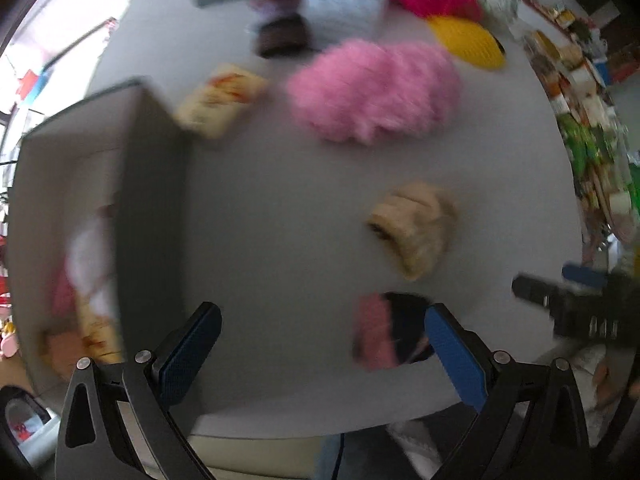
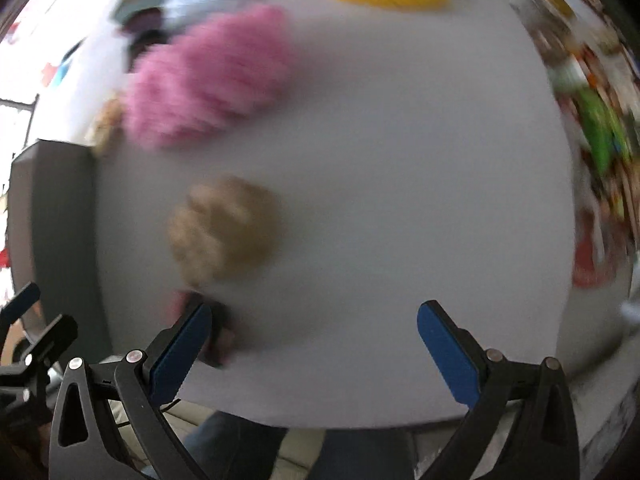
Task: Organize soft objects
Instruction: 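Move both tools back toward the remaining soft objects, then grasp the beige knit glove with the left tool while the right tool grasps the pink fluffy yarn ball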
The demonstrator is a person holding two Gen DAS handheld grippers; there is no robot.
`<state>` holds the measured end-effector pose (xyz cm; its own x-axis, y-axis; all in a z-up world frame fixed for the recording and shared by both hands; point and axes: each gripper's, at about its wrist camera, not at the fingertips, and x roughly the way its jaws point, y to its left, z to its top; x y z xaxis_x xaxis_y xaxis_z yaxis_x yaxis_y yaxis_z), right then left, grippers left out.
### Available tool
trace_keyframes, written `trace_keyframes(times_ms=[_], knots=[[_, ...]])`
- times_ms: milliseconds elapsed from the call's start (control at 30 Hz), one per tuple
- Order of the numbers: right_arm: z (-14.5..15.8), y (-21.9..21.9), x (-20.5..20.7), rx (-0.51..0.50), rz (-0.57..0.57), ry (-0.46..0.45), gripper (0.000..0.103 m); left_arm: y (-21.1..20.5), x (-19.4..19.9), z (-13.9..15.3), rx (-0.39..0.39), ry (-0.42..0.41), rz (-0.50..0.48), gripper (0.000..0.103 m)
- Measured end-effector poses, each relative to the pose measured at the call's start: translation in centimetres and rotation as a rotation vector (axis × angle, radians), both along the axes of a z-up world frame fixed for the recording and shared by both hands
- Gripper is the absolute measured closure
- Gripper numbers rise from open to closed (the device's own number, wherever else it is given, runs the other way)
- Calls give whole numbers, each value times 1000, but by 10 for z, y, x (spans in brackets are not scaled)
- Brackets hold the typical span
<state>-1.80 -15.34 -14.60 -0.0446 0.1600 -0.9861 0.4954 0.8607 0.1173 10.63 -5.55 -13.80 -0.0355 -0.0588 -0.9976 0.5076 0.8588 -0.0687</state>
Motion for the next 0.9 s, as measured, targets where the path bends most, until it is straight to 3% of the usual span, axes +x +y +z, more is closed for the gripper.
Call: trace_keyframes(times_ms=[267, 467, 533, 700, 900], knots=[[-17, -31, -48, 30, -119, 49, 0, -62, 7, -34, 11, 61, 58, 1], [-21, -34, -59, 39, -146, 71, 0, -87, 7, -68, 100, 78, 42, 1], [-21, -32, -54, 36, -138, 71, 0, -81, 11, -73, 143, 49, 50, 1], [-15, -32, -26, 35, -90, 30, 0, -39, 33, -71, 144, 44, 159, 1], [0, -20, 44, 24, 38, -64, 0, -28, 41, -72, 131, 72, 213, 1]])
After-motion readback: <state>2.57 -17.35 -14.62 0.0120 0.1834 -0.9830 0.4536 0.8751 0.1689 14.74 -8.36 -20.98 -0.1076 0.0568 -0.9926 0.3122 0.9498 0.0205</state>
